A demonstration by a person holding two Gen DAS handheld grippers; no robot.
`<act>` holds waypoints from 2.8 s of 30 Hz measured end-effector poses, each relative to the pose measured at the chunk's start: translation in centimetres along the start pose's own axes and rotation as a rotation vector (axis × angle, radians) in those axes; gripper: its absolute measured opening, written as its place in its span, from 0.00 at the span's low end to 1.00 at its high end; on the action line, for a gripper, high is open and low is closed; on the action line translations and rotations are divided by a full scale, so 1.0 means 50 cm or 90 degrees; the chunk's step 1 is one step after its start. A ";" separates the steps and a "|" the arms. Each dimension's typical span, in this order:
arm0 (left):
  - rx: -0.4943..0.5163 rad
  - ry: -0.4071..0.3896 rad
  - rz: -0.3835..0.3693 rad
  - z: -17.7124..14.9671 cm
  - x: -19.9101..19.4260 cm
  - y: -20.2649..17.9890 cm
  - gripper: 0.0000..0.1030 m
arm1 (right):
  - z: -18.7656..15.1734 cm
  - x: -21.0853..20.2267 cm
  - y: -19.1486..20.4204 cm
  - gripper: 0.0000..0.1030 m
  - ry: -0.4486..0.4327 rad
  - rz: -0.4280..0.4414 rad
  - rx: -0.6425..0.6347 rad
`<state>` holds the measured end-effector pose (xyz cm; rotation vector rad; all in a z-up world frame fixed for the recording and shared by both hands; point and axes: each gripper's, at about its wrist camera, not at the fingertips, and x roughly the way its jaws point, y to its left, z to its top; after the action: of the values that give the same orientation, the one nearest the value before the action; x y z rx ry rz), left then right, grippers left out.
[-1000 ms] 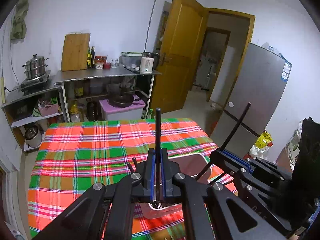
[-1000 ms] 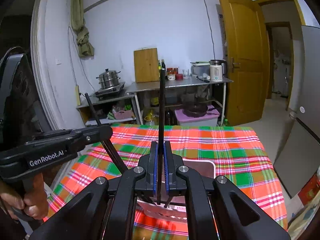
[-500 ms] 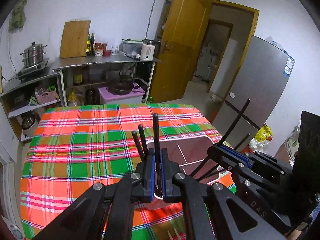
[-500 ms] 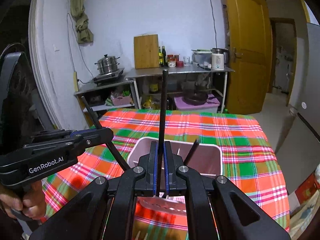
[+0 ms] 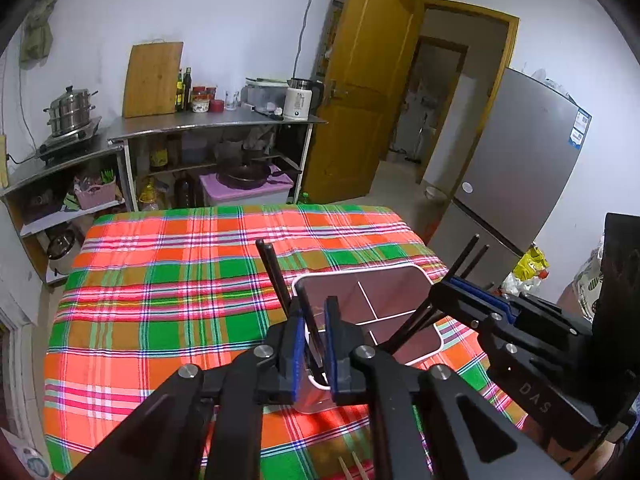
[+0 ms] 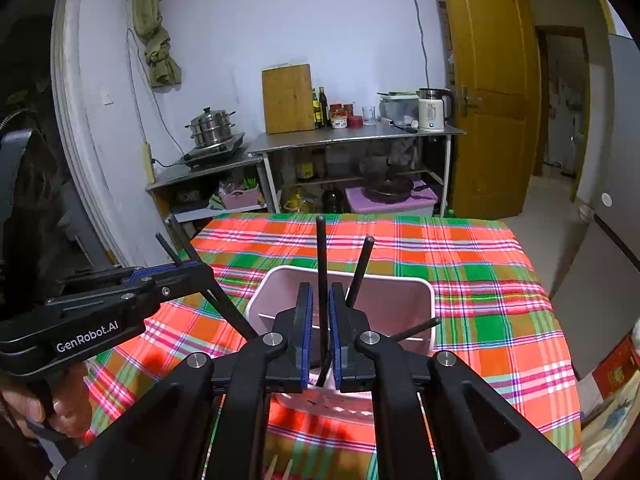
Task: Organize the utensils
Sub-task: 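Lower the chopsticks into the basket and open both tools, then move both open tools back down to the wooden and metal chopsticks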
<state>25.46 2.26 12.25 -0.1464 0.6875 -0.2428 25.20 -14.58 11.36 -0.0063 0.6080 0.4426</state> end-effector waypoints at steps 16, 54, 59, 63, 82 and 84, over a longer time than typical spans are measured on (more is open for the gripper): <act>0.018 -0.061 0.020 -0.018 -0.125 -0.024 0.18 | -0.012 -0.106 -0.023 0.11 -0.046 -0.003 0.014; -0.018 0.041 -0.009 -0.322 -0.171 -0.031 0.18 | -0.264 -0.223 -0.036 0.11 0.038 -0.006 0.060; -0.021 0.061 -0.013 -0.340 -0.152 -0.037 0.18 | -0.273 -0.219 -0.036 0.11 0.046 -0.005 0.064; -0.026 0.077 -0.016 -0.350 -0.132 -0.039 0.18 | -0.279 -0.212 -0.036 0.11 0.053 -0.005 0.064; -0.066 0.181 -0.031 -0.393 0.029 -0.044 0.18 | -0.304 -0.159 -0.043 0.11 0.101 0.003 0.069; -0.067 0.187 -0.029 -0.394 0.043 -0.046 0.18 | -0.306 -0.155 -0.047 0.11 0.103 0.002 0.072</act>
<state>14.00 -1.58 -3.62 -0.2296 0.9903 -0.2744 12.05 -21.89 2.75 0.0667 0.7923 0.4134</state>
